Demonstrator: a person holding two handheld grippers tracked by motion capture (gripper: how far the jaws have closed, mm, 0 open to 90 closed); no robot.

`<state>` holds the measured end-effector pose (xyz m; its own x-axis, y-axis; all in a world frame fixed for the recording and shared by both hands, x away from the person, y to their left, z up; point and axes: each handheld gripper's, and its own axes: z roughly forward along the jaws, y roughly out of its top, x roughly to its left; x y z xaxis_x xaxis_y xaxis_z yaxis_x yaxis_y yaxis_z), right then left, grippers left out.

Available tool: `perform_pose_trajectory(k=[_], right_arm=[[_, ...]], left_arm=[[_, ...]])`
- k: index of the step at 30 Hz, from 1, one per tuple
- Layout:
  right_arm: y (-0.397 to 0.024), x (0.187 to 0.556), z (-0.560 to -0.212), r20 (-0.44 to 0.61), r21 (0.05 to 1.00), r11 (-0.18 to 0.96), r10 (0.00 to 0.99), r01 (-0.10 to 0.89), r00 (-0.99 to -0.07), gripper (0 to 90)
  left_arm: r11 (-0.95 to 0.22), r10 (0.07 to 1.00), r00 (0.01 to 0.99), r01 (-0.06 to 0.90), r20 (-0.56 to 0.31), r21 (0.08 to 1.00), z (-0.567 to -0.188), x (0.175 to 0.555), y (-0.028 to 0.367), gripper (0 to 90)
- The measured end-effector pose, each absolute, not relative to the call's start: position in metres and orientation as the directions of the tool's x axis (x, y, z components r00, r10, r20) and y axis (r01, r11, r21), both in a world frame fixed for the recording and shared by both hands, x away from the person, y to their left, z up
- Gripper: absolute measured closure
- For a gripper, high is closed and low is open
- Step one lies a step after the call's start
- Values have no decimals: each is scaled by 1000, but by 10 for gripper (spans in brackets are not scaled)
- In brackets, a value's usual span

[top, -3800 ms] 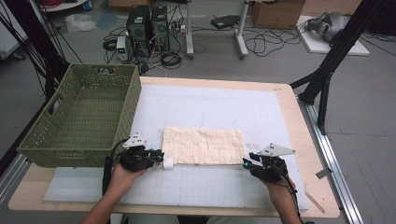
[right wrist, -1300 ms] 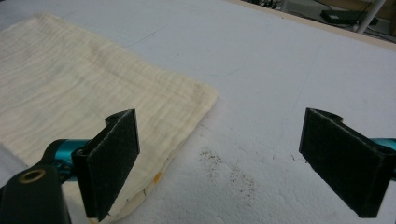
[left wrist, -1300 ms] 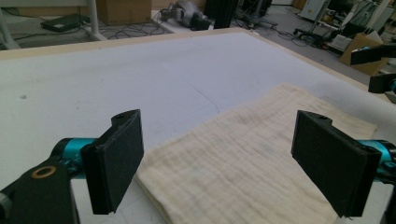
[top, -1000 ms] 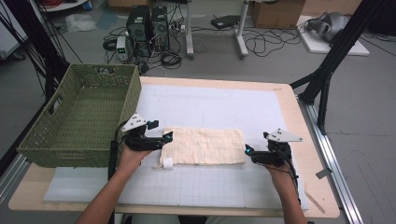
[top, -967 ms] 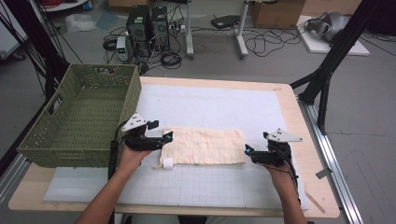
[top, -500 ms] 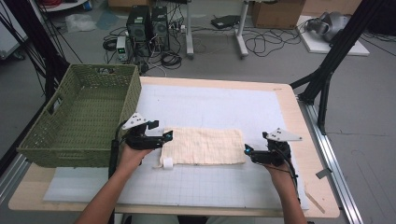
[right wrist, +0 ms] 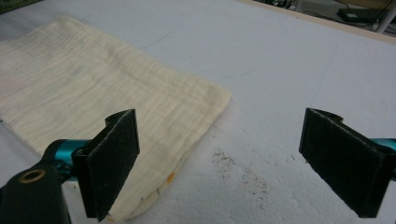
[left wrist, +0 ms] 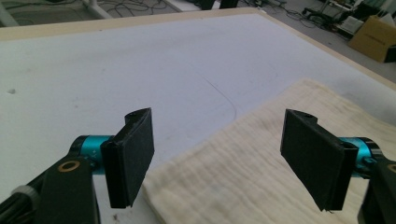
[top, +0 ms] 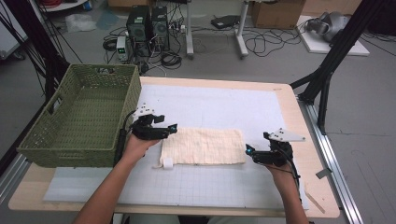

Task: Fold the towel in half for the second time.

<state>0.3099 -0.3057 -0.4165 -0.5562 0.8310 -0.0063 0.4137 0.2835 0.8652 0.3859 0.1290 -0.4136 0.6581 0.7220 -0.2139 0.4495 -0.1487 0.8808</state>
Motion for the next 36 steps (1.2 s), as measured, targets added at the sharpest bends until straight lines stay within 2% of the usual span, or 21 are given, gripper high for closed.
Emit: perform_pose_trajectory(k=[3, 5, 6, 14, 21, 27, 31, 36], right_arm=[[-303, 310, -417, -7, 860, 293, 825, 417, -565, 115], [-302, 311, -417, -10, 859, 299, 821, 416, -570, 115], [-301, 311, -418, -10, 859, 300, 821, 415, -571, 115], [-303, 311, -418, 1, 856, 294, 822, 425, -570, 115], [-303, 311, -419, 4, 852, 296, 821, 432, -571, 115], [-304, 312, -420, 5, 850, 296, 822, 435, -569, 115], [-303, 312, -420, 2, 847, 301, 822, 437, -570, 115], [-300, 316, -421, -7, 839, 310, 828, 448, -561, 115]], left_arm=[[-181, 738, 644, 472, -198, 863, -415, 395, 127, 319], [-197, 740, 643, 485, -194, 852, -417, 399, 127, 411], [-201, 747, 638, 486, -188, 851, -419, 401, 127, 425], [-246, 766, 618, 535, -177, 808, -436, 411, 127, 464], [-331, 769, 626, 558, -125, 761, -445, 413, 124, 515], [-369, 766, 638, 533, -75, 762, -446, 411, 121, 538], [-372, 757, 650, 515, -68, 772, -447, 408, 122, 646], [-328, 755, 648, 507, -101, 797, -451, 404, 125, 777]])
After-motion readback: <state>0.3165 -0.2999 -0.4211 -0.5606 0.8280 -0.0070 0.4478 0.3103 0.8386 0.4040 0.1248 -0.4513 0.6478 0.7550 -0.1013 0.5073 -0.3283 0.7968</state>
